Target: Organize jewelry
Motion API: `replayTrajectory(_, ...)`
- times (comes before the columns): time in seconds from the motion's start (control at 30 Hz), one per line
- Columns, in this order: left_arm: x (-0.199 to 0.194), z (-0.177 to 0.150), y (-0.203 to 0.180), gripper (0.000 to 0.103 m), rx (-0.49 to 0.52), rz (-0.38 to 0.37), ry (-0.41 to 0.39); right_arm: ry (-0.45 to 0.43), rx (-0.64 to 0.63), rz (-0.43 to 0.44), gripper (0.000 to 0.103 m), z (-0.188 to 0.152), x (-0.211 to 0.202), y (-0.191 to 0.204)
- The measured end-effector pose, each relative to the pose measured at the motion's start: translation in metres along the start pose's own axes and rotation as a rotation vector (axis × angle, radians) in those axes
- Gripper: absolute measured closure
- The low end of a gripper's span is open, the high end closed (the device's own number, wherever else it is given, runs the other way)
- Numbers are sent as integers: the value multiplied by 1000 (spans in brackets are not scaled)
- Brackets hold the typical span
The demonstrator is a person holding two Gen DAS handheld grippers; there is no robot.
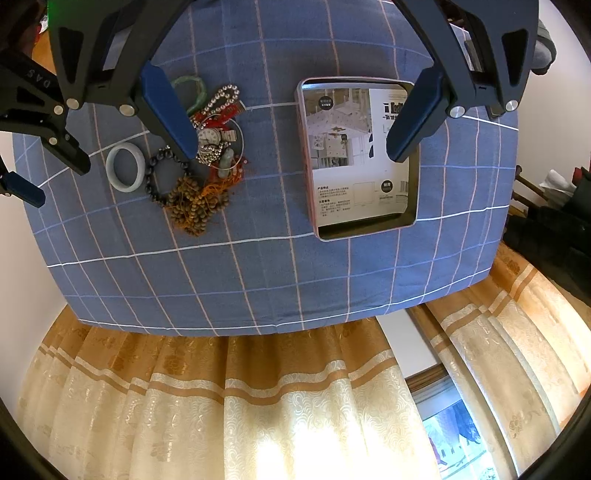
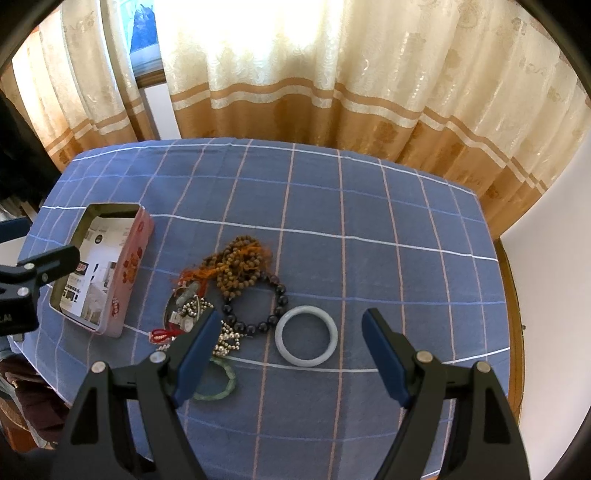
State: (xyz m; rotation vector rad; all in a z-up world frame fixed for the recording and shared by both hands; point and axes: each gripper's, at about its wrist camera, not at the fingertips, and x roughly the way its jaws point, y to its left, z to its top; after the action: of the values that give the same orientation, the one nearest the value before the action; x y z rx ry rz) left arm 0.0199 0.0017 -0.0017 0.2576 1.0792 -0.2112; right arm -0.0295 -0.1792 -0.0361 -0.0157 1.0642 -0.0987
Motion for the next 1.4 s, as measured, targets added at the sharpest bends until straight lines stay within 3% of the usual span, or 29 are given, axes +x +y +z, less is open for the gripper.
replayTrajectory(1.4, -8, 2, -3, 1, -1, -25, 0, 5, -19, 19, 22, -1, -3, 2)
